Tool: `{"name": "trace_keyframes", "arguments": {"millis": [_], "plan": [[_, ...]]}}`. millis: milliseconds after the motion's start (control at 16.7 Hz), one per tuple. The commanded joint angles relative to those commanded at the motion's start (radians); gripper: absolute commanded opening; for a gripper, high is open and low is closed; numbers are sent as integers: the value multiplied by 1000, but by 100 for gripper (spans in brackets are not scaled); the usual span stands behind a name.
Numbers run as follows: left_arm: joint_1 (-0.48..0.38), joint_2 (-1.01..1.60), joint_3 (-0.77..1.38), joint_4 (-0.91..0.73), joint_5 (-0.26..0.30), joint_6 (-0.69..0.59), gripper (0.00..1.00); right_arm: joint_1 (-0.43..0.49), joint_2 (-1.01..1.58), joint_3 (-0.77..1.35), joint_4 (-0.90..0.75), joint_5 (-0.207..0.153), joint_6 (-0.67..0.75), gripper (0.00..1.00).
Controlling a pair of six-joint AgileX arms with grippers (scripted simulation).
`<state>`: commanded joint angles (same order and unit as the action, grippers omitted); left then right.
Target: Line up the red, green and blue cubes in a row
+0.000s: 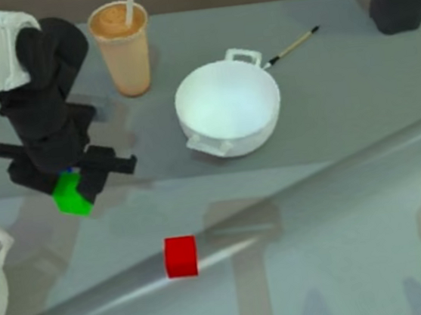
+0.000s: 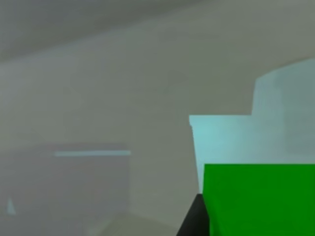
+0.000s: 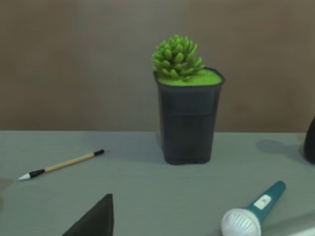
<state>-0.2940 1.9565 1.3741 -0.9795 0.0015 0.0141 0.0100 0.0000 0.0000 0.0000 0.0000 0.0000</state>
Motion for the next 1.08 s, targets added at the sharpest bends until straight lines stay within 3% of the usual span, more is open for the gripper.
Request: {"name": "trace_keyframes", "arguments": {"millis": [360,540,1080], "plan": [[-5,-14,15,-25,-1,-1,0,0,0,0,0,0,0,100],[-55,5,49,-42,-1,-67,0,0,0,0,0,0,0,100],[-401,110,251,-151,-9,-648,0,0,0,0,0,0,0,100]]}}
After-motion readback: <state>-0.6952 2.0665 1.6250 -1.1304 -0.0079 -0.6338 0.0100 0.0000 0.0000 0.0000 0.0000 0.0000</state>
